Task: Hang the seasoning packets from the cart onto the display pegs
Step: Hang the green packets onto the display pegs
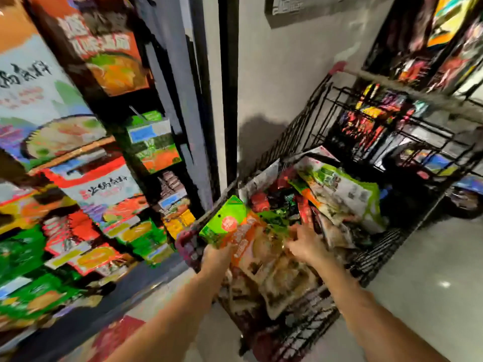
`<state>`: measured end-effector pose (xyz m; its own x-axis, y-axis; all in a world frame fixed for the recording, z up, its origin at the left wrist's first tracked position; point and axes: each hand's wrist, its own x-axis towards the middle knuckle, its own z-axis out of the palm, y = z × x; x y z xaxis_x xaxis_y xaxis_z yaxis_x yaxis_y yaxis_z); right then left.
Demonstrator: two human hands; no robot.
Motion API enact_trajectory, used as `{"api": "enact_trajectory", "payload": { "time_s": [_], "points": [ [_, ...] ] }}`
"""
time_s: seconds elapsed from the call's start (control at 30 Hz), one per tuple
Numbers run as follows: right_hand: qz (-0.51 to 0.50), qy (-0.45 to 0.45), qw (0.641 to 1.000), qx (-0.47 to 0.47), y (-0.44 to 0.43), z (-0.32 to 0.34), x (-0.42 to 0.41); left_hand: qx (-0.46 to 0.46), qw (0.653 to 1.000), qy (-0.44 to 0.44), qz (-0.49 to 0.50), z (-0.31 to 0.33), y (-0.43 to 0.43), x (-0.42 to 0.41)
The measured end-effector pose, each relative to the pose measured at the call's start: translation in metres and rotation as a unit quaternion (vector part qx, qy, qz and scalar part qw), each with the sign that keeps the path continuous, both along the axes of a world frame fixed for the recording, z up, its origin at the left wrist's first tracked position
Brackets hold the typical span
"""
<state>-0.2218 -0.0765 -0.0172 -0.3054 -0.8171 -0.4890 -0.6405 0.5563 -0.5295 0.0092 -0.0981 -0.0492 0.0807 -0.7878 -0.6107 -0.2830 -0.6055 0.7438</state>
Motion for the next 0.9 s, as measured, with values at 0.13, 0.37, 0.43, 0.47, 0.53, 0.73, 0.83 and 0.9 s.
{"api": "enact_trajectory", "payload": {
  "time_s": [0.13, 0.37, 0.43, 0.47, 0.53, 0.73, 0.83, 0.9],
  "points": [
    [0.079, 0.01, 0.987, 0.139, -0.015, -0.046, -0.027, 0.083, 0.981, 0.036, 0.172, -0.027, -0.002, -0.029],
    [0.018, -0.023, 0.994, 0.102, -0.007, -0.07, -0.038, 0.111, 0.946, 0.031, 0.303, -0.082, -0.017, -0.047],
    [0.009, -0.038, 0.995, 0.096, -0.007, -0.072, -0.046, 0.08, 0.952, 0.007, 0.294, -0.035, -0.015, -0.06],
    [0.006, -0.038, 0.995, 0.09, -0.007, -0.072, -0.049, 0.067, 0.957, -0.013, 0.282, -0.025, -0.015, -0.064],
    [0.004, -0.028, 0.996, 0.08, -0.006, -0.069, -0.047, 0.062, 0.958, -0.021, 0.28, -0.035, -0.018, -0.064],
    [0.011, -0.146, 0.98, 0.136, -0.002, -0.074, -0.038, 0.084, 0.936, 0.062, 0.336, -0.026, -0.024, -0.058],
    [-0.004, -0.249, 0.96, 0.126, -0.002, -0.074, -0.048, 0.073, 0.937, 0.106, 0.324, -0.015, -0.02, -0.044],
    [-0.004, -0.266, 0.96, 0.092, -0.006, -0.073, -0.061, 0.046, 0.939, 0.122, 0.318, -0.012, -0.015, -0.032]
  ]
}}
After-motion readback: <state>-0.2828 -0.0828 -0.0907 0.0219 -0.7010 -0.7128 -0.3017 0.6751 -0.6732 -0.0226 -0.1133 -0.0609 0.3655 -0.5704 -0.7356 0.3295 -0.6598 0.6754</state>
